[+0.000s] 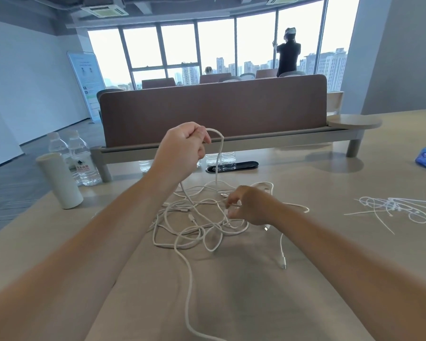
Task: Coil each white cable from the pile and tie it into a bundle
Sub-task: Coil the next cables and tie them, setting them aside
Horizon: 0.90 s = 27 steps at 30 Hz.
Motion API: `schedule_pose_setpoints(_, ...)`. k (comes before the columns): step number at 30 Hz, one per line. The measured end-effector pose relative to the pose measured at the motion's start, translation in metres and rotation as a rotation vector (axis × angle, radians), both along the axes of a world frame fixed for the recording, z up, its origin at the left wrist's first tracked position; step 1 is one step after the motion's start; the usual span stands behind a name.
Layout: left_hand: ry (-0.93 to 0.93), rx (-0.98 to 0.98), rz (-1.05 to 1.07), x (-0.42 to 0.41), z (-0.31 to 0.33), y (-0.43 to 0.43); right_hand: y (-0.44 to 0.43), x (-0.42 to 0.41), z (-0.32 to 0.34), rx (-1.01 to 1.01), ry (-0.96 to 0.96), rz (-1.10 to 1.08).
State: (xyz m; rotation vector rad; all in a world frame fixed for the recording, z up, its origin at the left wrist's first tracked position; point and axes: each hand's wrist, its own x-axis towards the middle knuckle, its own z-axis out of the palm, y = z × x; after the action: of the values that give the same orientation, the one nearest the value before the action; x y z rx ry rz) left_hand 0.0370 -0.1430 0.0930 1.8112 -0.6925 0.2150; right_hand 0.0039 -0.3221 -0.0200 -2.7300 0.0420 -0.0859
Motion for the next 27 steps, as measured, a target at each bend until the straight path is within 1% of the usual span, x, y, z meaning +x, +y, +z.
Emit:
schedule_pose_setpoints(1,0.002,-0.015,0.015,0.0,0.002,0.001,-0.001,0.002,-0.003,-0.044,0.006,-0.024)
schedule_pose_setpoints(2,0.005,-0.026,0.032,0.001,0.003,0.002,-0.003,0.002,-0.004,-0.047,-0.005,-0.058)
schedule_pose_setpoints(4,0.014,-0.012,0.056,0.002,0.005,0.005,-0.01,0.002,0.0,0.078,-0.078,-0.143)
schedule_pose_setpoints(5,0.02,0.019,0.059,0.003,0.005,0.007,-0.013,0.001,0.004,0.159,-0.136,-0.191)
schedule_pose_setpoints(6,0.025,0.061,0.06,0.003,0.003,0.007,-0.015,-0.001,0.009,0.198,-0.207,-0.231)
schedule_pose_setpoints(9,0.019,0.208,0.084,0.003,-0.005,0.008,-0.019,-0.006,0.03,0.186,-0.442,-0.291)
schedule_pose_setpoints(11,0.02,0.263,0.095,0.003,-0.011,0.008,-0.019,-0.01,0.043,0.225,-0.522,-0.301)
schedule_pose_setpoints(13,0.017,0.29,0.101,0.001,-0.015,0.007,-0.02,-0.013,0.055,0.185,-0.521,-0.305)
schedule_pose_setpoints(16,0.012,0.279,0.107,-0.001,-0.017,0.007,-0.022,-0.018,0.066,0.05,-0.465,-0.278)
schedule_pose_setpoints(18,-0.016,0.235,0.127,-0.003,-0.014,0.009,-0.02,-0.025,0.072,-0.057,-0.439,-0.279)
schedule_pose_setpoints(20,-0.043,0.166,0.157,-0.006,-0.008,0.011,-0.018,-0.031,0.074,-0.085,-0.438,-0.294)
schedule_pose_setpoints(23,-0.057,0.097,0.162,-0.012,0.004,0.015,-0.018,-0.034,0.075,-0.014,-0.354,-0.272)
schedule_pose_setpoints(25,-0.064,0.114,0.132,-0.017,0.009,0.017,-0.019,-0.035,0.074,0.108,-0.293,-0.264)
schedule_pose_setpoints(27,-0.066,0.143,0.103,-0.022,0.012,0.018,-0.018,-0.036,0.075,0.251,-0.285,-0.257)
